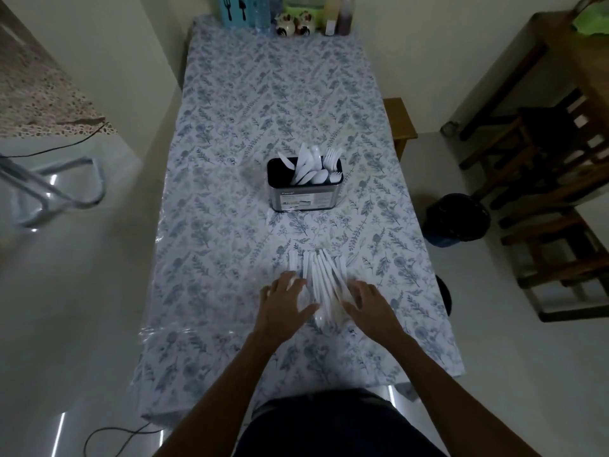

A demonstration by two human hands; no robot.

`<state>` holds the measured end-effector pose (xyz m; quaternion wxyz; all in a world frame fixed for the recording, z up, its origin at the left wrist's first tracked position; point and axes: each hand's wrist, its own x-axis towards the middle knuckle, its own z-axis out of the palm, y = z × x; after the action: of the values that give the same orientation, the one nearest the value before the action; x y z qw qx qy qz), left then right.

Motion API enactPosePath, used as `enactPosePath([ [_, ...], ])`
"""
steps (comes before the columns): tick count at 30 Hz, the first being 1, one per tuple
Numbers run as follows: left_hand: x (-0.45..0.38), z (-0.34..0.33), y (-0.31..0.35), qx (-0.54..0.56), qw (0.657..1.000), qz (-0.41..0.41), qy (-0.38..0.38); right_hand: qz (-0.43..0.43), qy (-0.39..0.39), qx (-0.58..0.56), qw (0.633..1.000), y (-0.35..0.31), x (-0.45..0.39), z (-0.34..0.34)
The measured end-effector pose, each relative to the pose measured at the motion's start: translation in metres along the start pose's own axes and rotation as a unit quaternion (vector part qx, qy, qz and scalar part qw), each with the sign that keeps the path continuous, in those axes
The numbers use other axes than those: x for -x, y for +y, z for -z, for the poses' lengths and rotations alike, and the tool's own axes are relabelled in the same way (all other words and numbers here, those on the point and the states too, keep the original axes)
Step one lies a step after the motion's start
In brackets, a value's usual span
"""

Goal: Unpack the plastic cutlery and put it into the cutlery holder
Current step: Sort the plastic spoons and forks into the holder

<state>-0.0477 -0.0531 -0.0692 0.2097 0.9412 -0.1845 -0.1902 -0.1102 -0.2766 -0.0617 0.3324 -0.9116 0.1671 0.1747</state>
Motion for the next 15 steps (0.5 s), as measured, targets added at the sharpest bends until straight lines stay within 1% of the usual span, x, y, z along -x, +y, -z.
enactPosePath([
  [2, -0.002, -0.009, 0.019, 0.0, 1.0, 0.02, -0.007, -0.007, -0.014, -0.014, 1.0, 0.007, -0.003, 0.006],
  [3, -0.001, -0.012, 0.027, 0.008, 0.999, 0.036, 0.003, -0.011, -0.016, -0.02, 1.0, 0.01, -0.004, 0.009],
  [8, 0.011, -0.022, 0.05, 0.069, 0.99, 0.082, 0.088, -0.031, 0.007, -0.006, 0.999, 0.02, -0.012, 0.018],
  [12, 0.016, -0.019, 0.06, 0.082, 0.983, 0.09, 0.137, -0.013, -0.021, 0.039, 0.999, 0.02, -0.012, 0.016],
  [15, 0.018, -0.013, 0.064, 0.083, 0.979, 0.108, 0.149, -0.01, -0.007, -0.01, 1.0, 0.026, -0.01, 0.012],
])
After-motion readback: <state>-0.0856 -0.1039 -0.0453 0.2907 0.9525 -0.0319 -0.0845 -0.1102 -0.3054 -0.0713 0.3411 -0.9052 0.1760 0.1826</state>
